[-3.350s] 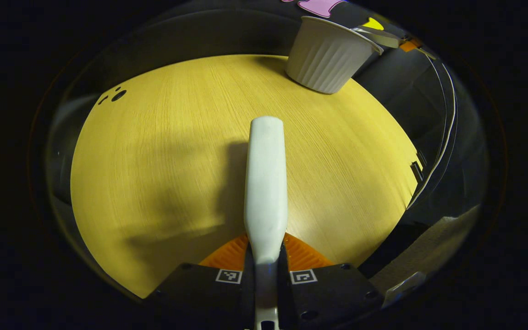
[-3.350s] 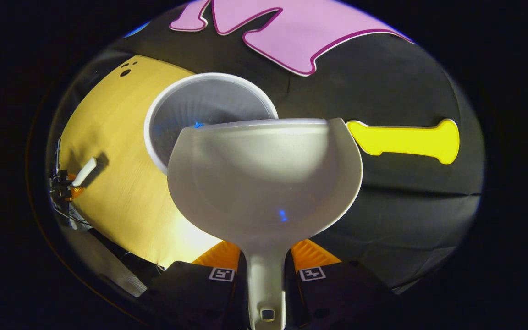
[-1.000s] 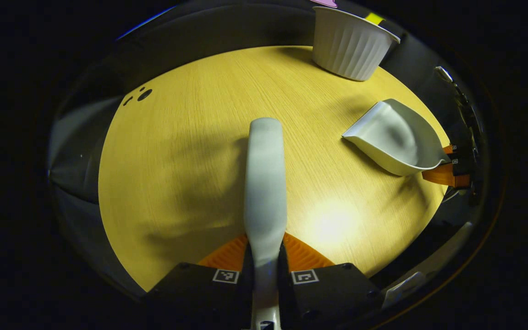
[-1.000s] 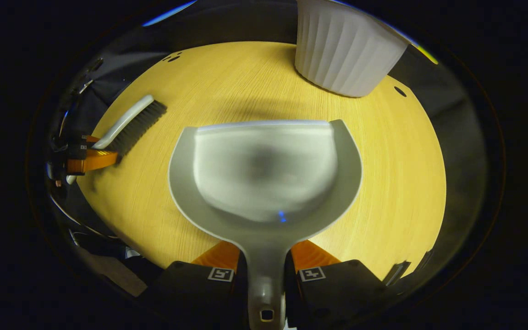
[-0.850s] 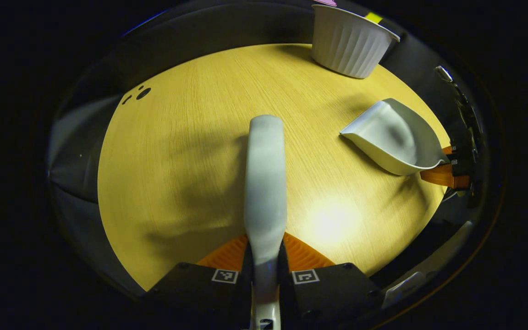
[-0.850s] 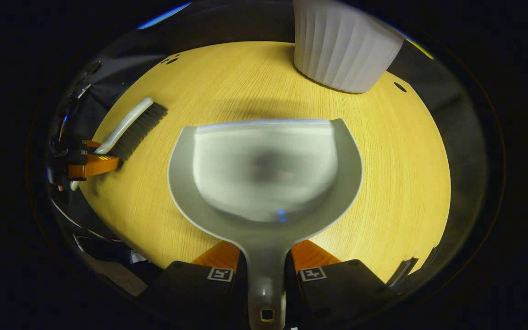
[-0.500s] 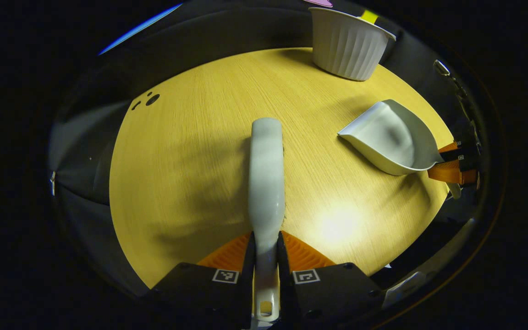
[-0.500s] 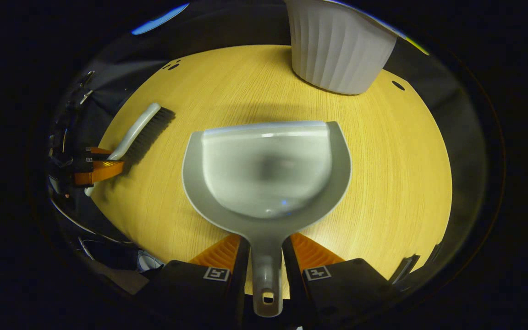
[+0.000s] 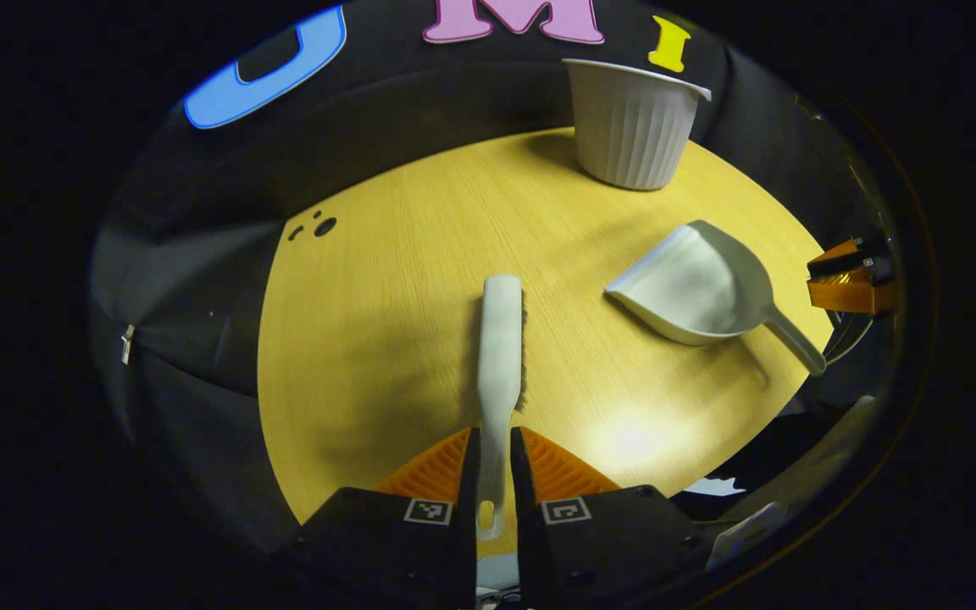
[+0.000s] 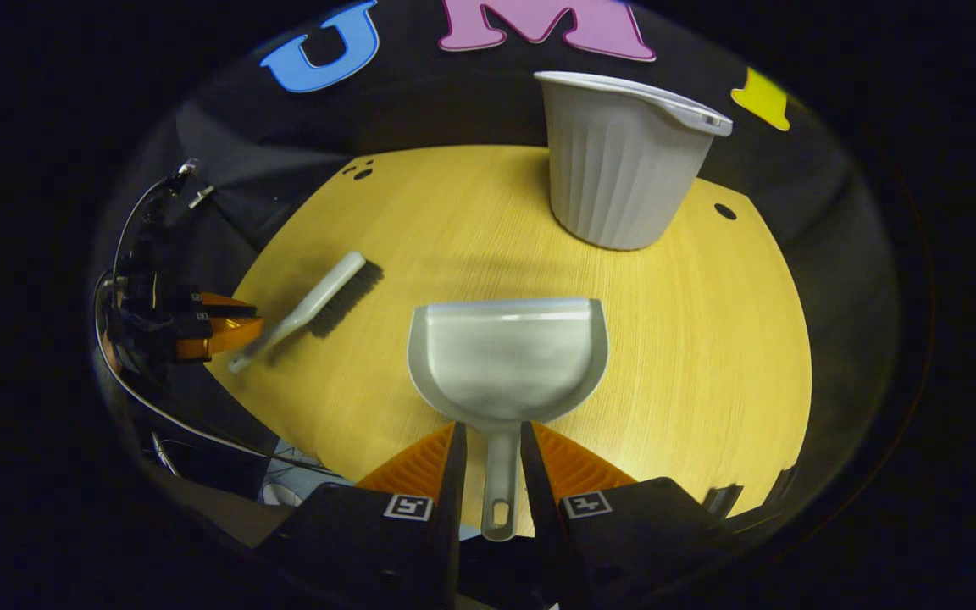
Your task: Pick up the small broom and dustpan from the desktop, sweep the trash into the dustpan with the broom, and then empty the trash into the garbage bin.
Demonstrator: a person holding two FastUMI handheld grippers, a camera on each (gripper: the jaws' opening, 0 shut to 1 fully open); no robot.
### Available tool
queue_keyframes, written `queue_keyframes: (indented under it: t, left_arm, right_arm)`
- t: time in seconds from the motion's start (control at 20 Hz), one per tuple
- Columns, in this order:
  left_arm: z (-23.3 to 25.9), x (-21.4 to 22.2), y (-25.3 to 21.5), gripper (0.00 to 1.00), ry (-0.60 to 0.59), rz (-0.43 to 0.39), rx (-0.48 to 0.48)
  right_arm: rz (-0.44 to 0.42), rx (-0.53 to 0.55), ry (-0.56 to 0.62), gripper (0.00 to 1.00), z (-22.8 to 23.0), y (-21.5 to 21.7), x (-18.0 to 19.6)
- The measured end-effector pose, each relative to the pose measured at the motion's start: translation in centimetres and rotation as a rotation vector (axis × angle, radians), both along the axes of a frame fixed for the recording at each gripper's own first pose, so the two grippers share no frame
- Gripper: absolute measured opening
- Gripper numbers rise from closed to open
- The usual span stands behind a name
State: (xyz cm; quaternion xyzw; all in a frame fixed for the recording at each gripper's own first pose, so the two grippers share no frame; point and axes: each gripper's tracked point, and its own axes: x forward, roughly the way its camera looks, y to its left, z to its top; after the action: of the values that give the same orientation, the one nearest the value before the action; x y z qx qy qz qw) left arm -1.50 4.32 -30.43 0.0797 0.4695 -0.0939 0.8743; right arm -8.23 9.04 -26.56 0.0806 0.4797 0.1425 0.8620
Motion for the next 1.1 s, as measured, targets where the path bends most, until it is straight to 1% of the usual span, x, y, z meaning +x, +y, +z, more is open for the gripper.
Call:
queue_keyframes:
  t: [0.1,0.3,0.45,0.6,0.65,0.75,0.9,1.0,1.1]
  left_arm:
    - [2.8,0.9,-0.8,0.24,-0.099,0.016,-0.03]
    - [10.0,3.8,-3.4,0.23,-0.335,0.014,-0.163]
    - [16.3,6.1,-5.3,0.24,-0.5,-0.023,-0.238]
    - [20.9,7.2,-6.1,0.24,-0.638,-0.023,-0.271]
    - [22.2,7.8,-6.4,0.24,-0.676,-0.034,-0.289]
    - [23.5,7.5,-6.7,0.23,-0.701,-0.063,-0.312]
    - [25.1,8.8,-7.4,0.24,-0.723,-0.085,-0.327]
    - [25.0,9.0,-8.1,0.23,-0.715,-0.105,-0.332]
    - [24.8,8.9,-8.2,0.24,-0.705,-0.108,-0.343]
  right_arm:
    - [-0.039,0.016,-0.086,0.41,2.6,-0.8,0.8]
    - [-0.113,0.045,-0.271,0.41,9.1,-2.8,3.4]
    - [-0.173,0.065,-0.411,0.41,12.9,-4.0,6.0]
    - [-0.235,0.005,-0.59,0.4,17.8,-6.5,7.8]
    - [-0.251,-0.012,-0.638,0.4,19.0,-6.6,8.1]
    - [-0.252,-0.022,-0.673,0.4,20.0,-6.1,8.3]
    - [-0.264,-0.056,-0.684,0.4,20.2,-6.6,8.3]
    - [-0.275,-0.043,-0.68,0.4,20.3,-6.4,8.3]
    - [-0.286,-0.025,-0.68,0.4,20.9,-6.5,8.2]
